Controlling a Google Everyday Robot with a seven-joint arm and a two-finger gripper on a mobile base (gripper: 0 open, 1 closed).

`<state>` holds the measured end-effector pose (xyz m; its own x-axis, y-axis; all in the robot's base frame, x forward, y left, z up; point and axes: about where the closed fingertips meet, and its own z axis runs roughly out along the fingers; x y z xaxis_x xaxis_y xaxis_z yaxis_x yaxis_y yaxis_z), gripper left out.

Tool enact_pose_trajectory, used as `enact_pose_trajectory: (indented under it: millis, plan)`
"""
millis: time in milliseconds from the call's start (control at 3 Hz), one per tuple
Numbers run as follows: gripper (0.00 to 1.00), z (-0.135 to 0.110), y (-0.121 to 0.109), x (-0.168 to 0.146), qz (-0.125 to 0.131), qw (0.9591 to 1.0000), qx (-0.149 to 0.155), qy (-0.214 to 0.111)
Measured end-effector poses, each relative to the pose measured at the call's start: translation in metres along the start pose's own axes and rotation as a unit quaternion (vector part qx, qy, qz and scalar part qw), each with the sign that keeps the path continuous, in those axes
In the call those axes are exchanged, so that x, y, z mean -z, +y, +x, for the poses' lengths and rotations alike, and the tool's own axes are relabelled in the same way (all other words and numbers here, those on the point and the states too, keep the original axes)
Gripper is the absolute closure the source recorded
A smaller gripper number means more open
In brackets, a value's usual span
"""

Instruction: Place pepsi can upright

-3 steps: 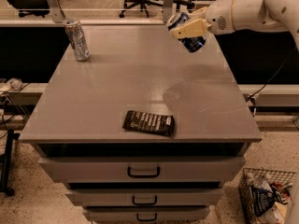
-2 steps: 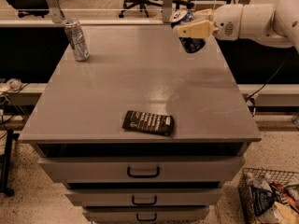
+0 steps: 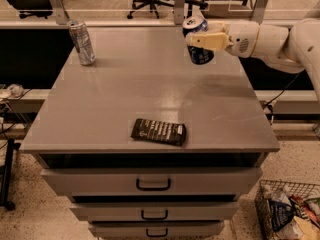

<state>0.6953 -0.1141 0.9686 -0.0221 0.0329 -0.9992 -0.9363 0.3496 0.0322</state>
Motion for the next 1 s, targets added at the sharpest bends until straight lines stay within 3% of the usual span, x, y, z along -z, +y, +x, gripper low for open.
enact_pose_trajectory:
  millis: [333,667,1000]
  plan:
    - [1.0,0.029,-0.003,0.002,-0.009,0.9991,-0.032,-0.025]
    - [1.0,0.042,-0.007,0.004,-0.012,0.9983,-0.043,-0.036]
    - [0.81,0.053,-0.012,0.012,-0.013,0.9983,-0.041,-0.038]
